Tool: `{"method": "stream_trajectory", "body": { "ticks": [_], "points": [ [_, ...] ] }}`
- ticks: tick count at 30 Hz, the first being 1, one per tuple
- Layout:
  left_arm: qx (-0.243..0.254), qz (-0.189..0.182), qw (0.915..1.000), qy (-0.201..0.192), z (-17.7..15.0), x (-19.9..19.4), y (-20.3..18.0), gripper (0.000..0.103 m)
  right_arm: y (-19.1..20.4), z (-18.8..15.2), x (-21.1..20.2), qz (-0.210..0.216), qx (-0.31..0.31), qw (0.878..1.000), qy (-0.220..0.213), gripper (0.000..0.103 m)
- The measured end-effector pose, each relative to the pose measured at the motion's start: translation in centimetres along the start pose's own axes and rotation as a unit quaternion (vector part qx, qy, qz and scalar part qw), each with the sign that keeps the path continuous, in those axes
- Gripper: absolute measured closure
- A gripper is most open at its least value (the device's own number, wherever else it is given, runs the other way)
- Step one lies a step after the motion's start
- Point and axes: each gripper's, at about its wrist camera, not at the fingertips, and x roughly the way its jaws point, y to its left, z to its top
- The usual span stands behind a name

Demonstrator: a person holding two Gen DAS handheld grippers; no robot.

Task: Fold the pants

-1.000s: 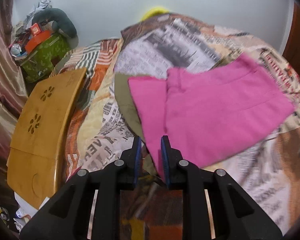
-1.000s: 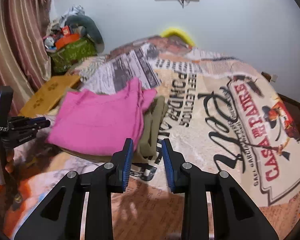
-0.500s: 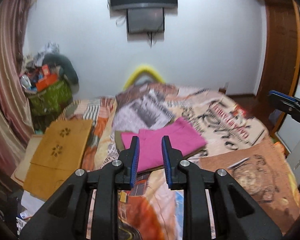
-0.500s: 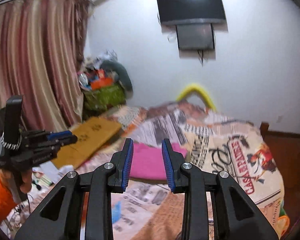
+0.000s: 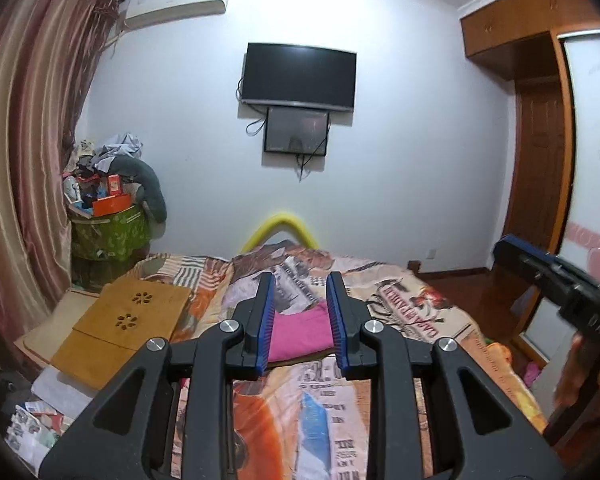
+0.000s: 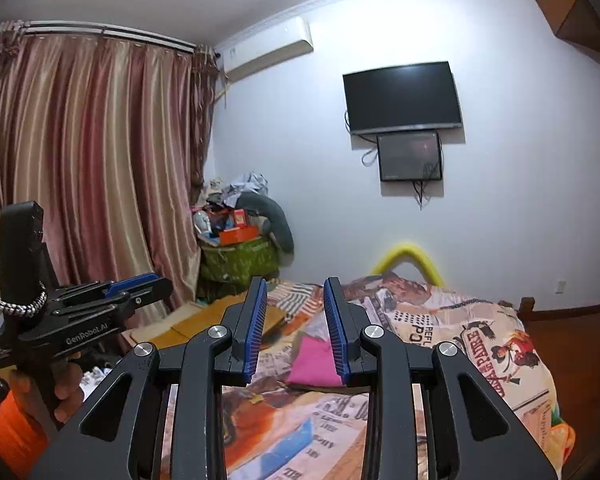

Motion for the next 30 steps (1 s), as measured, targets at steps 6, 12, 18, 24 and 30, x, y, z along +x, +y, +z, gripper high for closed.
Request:
{"method": "stream_trajectory", "body": {
  "ticks": [6,12,18,24,30],
  "points": [
    [0.009,0.004,0.9996,-0.028,-0.6,-3.7,-0.8,0.042,1.2,-0.6,-2.0,-0.007,-0.001,1.0,-0.019,0.049],
    [-0.001,0.01,0.9988,-0.047,-1.1,-6.0,-1.1,0.008,1.2,-0.7,-3.0,-0.026,0.005,0.999,-0.029,0.022],
    [0.014,0.02,0.9981,-0.056,-1.5,-6.4,-1.5,0.001,1.8,-0.8,-3.8,-0.038,0.002,0.999,-0.034,0.0],
    [0.005,0.01,0.9983,-0.057,-1.6,-6.6,-1.2,0.0,1.9,-1.1,-4.1,-0.038,0.001,0.998,-0.042,0.0],
    [-0.004,0.016,0.9982,-0.058,-1.7,-6.6,-1.0,0.0,1.9,-1.6,-4.5,-0.044,0.003,0.998,-0.039,0.0]
  ]
}}
